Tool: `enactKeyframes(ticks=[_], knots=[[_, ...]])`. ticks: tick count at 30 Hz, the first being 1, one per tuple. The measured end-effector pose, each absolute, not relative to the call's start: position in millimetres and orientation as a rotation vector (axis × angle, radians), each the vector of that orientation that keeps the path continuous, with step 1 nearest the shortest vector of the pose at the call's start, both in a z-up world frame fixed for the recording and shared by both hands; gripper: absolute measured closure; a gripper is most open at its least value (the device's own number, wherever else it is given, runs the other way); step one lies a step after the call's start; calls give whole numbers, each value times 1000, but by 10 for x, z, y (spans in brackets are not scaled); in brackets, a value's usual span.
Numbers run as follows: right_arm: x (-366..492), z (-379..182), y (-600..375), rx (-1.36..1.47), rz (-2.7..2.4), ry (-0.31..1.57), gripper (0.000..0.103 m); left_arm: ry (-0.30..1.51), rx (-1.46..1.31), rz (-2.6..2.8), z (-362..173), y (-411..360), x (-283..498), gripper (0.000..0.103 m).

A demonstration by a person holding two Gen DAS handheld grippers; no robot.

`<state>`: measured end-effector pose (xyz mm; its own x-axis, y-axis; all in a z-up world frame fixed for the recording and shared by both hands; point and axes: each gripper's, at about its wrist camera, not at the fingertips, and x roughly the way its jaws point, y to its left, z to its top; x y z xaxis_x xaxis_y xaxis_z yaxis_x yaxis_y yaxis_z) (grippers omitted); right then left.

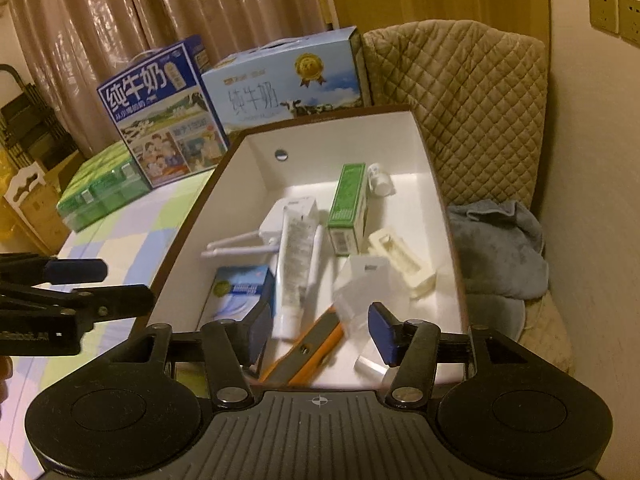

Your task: Organize rigid objects

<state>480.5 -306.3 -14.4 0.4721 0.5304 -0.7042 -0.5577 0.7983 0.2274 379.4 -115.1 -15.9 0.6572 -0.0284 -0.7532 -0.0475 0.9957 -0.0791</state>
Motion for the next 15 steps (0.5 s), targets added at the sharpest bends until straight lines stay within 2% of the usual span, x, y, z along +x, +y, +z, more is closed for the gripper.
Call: enactKeyframes(ticks=[6,15], knots=[[4490,-139,-2995,-44,663,858,51,895,-122,18,-124,-990,3402,36],[3920,-68,-2821,-31,653,882,50,914,-149,70,-78,-728,2746,36]])
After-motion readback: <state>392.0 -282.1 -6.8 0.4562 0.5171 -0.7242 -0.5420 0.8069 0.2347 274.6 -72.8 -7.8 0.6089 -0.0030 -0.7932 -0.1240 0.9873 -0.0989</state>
